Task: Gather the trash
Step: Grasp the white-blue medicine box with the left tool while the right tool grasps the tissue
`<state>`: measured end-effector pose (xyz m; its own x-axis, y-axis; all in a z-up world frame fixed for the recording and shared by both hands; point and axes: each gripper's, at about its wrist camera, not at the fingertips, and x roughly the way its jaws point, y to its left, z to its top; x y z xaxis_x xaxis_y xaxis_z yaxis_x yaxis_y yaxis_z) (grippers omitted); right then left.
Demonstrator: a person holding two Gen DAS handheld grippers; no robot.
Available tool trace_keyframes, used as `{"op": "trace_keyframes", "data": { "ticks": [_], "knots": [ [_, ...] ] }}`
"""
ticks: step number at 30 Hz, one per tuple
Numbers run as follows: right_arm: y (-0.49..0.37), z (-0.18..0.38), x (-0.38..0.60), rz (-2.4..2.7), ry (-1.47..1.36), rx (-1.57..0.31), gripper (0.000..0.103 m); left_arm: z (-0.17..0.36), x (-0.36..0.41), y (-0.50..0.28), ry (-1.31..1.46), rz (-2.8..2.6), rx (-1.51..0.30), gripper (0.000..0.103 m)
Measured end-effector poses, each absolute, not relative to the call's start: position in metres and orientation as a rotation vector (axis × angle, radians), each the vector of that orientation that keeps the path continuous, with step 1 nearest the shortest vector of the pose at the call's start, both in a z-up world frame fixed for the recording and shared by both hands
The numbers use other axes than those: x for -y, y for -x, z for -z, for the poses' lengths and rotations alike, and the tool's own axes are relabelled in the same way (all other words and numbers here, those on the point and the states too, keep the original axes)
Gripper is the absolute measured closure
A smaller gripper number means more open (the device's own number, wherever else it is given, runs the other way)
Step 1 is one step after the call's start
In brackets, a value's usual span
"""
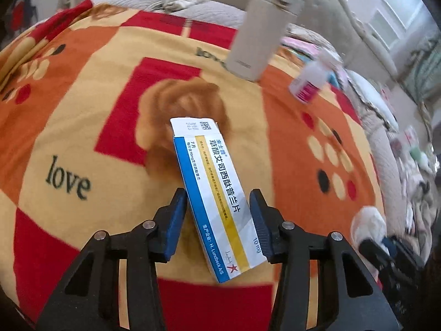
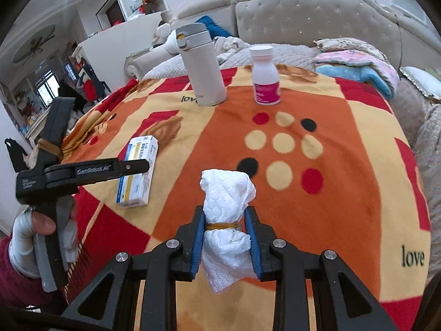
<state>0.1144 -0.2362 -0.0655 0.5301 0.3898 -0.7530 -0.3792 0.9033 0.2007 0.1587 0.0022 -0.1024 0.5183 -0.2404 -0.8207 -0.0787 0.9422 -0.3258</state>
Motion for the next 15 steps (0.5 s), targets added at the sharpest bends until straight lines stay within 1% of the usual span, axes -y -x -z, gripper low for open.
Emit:
{"op": "trace_keyframes", "data": {
  "ticks": [15],
  "knots": [
    [-0.059, 0.055, 0.3, -0.355, -0.061, -0.877, 0.075, 0.068, 0.112, -0.093, 0.219, 0.375, -1.007, 0.062]
  ]
}}
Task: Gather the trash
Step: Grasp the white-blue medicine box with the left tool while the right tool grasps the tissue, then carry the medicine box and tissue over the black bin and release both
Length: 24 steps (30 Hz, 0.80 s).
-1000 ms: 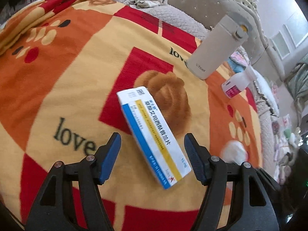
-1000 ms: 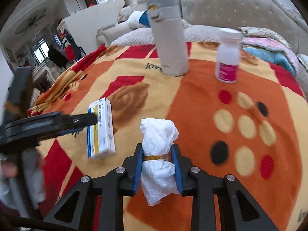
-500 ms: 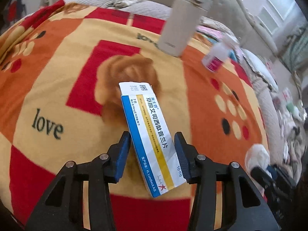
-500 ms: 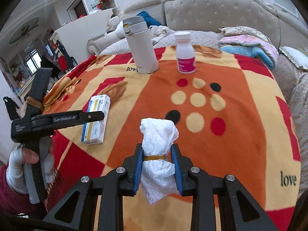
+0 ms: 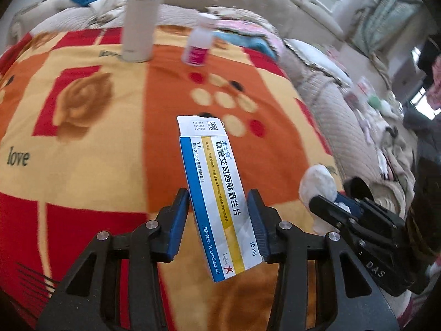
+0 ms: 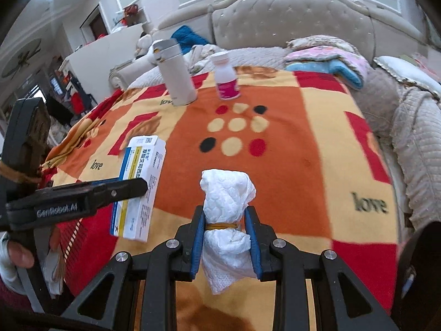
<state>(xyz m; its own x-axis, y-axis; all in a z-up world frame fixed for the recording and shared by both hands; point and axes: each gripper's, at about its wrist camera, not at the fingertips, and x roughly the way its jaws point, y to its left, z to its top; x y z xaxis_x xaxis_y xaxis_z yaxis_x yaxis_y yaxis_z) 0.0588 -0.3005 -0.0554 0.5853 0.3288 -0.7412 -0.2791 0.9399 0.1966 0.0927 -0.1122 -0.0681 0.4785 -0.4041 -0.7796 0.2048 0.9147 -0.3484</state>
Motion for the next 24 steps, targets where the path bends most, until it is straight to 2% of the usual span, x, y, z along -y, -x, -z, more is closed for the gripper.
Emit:
{"op": "trace_keyframes", "data": {
  "ticks": [1, 2, 13, 14, 15, 17, 24],
  "knots": [
    [-0.054, 0.053, 0.307, -0.343, -0.064, -0.872, 0.075, 0.066, 0.119, -0.09, 0.213, 0.386, -1.004, 0.07],
    [-0.052, 0.052, 0.311, -0.334, -0.066, -0.868, 0.075, 0.064, 0.129, -0.088, 0.192, 0.4, -1.006, 0.089],
    [-0.023, 0.052, 0.378, -0.227, -0.138, -0.862, 0.075, 0.067, 0.185, -0.076, 0.079, 0.43, -0.984, 0.088],
    [-0.021, 0.053, 0.383, -0.224, -0.145, -0.866, 0.075, 0.067, 0.185, -0.076, 0.061, 0.423, -0.973, 0.082],
    [-0.02, 0.055, 0.386, -0.223, -0.153, -0.869, 0.075, 0.069, 0.184, -0.077, 0.049, 0.425, -0.97, 0.062],
    [-0.019, 0.058, 0.391, -0.221, -0.167, -0.872, 0.075, 0.075, 0.18, -0.081, 0.037, 0.425, -0.979, 0.031],
    [-0.022, 0.064, 0.393, -0.234, -0.183, -0.88, 0.075, 0.111, 0.172, -0.1, -0.017, 0.323, -1.052, 0.031]
  ]
}}
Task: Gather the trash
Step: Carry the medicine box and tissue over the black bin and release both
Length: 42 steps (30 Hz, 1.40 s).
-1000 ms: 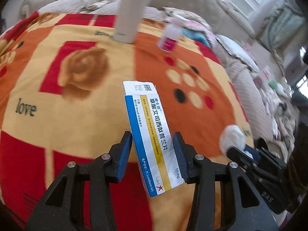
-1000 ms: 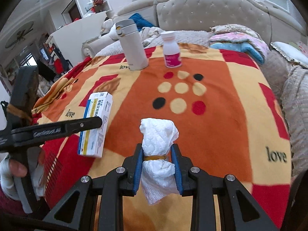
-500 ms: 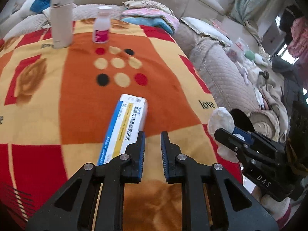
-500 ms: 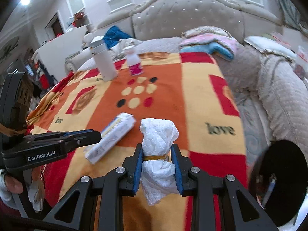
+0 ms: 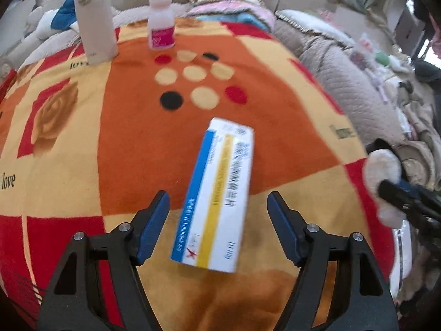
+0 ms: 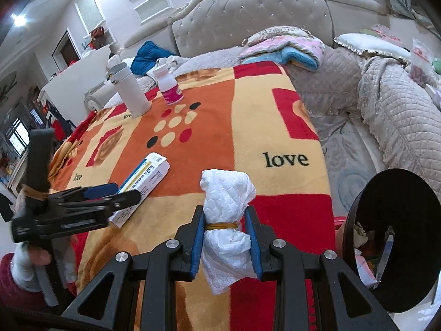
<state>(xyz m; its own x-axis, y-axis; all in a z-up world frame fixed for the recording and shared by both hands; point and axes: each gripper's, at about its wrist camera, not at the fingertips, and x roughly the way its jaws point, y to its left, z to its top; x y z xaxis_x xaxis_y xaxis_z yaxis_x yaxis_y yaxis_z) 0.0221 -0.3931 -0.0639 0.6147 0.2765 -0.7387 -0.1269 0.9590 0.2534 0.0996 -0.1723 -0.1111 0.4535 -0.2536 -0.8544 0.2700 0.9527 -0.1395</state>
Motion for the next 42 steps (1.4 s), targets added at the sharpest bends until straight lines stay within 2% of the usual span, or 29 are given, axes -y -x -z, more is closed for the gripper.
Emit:
{"op": "trace_keyframes", "data": {
  "ticks": [5, 7, 8, 16, 24, 37, 39, 40, 41, 42],
  "knots": [
    [-0.024, 0.068, 0.392, -0.237, -0.177, -0.893, 0.075, 0.118, 0.18, -0.103, -0.065, 0.319, -1.039, 0.031],
    [-0.024, 0.069, 0.394, -0.233, -0.18, -0.896, 0.075, 0.117, 0.183, -0.103, -0.063, 0.329, -1.03, 0.047],
    [-0.024, 0.069, 0.395, -0.232, -0.181, -0.896, 0.075, 0.115, 0.185, -0.103, -0.062, 0.333, -1.034, 0.06],
    [-0.016, 0.06, 0.412, -0.191, -0.18, -0.871, 0.075, 0.09, 0.21, -0.091, -0.025, 0.43, -0.993, 0.061],
    [-0.001, 0.051, 0.461, -0.089, -0.213, -0.849, 0.075, 0.065, 0.27, -0.077, -0.045, 0.565, -0.96, 0.06],
    [0.011, 0.059, 0.566, 0.136, -0.304, -0.86, 0.075, 0.061, 0.391, -0.074, 0.078, 0.832, -1.052, 0.06],
    [0.012, 0.061, 0.574, 0.164, -0.313, -0.863, 0.068, 0.064, 0.405, -0.075, 0.123, 0.885, -1.067, 0.057],
    [0.013, 0.062, 0.579, 0.182, -0.321, -0.86, 0.054, 0.063, 0.41, -0.075, 0.13, 0.898, -1.064, 0.055],
    [0.015, 0.063, 0.583, 0.198, -0.327, -0.855, 0.044, 0.062, 0.417, -0.074, 0.135, 0.911, -1.059, 0.045],
    [0.018, 0.063, 0.588, 0.213, -0.336, -0.848, 0.042, 0.061, 0.42, -0.073, 0.141, 0.921, -1.054, 0.039]
  ]
}}
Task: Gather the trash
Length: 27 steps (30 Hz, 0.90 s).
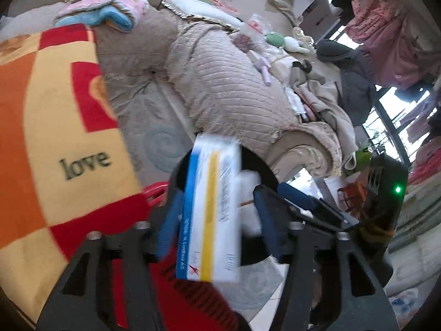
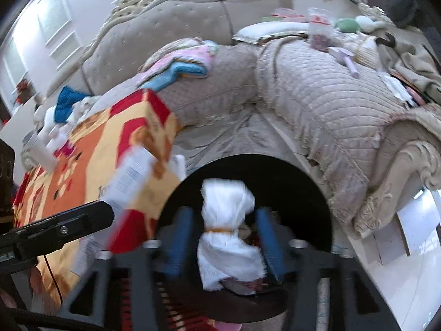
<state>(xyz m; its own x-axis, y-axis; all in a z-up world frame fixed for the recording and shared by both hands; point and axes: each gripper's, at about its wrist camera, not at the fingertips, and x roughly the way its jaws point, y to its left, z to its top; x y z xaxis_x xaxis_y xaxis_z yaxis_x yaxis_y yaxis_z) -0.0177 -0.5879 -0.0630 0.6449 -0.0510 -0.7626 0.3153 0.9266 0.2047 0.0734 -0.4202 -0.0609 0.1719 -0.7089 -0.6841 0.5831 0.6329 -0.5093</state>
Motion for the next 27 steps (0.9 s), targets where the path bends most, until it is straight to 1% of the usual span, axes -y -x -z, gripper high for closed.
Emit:
{"op": "trace_keyframes", "data": {
  "ticks": [4, 11, 17, 21, 25, 27],
  "knots": [
    [0.028, 0.066, 0.593, 0.235, -0.366, -0.835, 0.041, 0.052, 0.421, -0.065, 0.088, 0.894, -0.982, 0.036],
    [0.048, 0.064, 0.567, 0.291, -0.28, -0.789, 0.041, 0.045, 0.397, -0.042, -0.096, 0.742, -0.854, 0.036],
    [0.063, 0.04, 0.544, 0.328, -0.214, -0.7, 0.041, 0.037, 0.37, -0.023, -0.148, 0.655, -0.753, 0.036],
    [0.075, 0.02, 0.529, 0.348, -0.189, -0.639, 0.04, 0.029, 0.35, -0.013, -0.133, 0.645, -0.71, 0.037],
    [0.088, 0.0, 0.518, 0.356, -0.18, -0.584, 0.036, 0.016, 0.335, -0.001, -0.124, 0.623, -0.66, 0.036],
    [0.093, -0.006, 0.512, 0.361, -0.173, -0.566, 0.035, 0.01, 0.329, 0.002, -0.113, 0.622, -0.637, 0.037]
  ]
}}
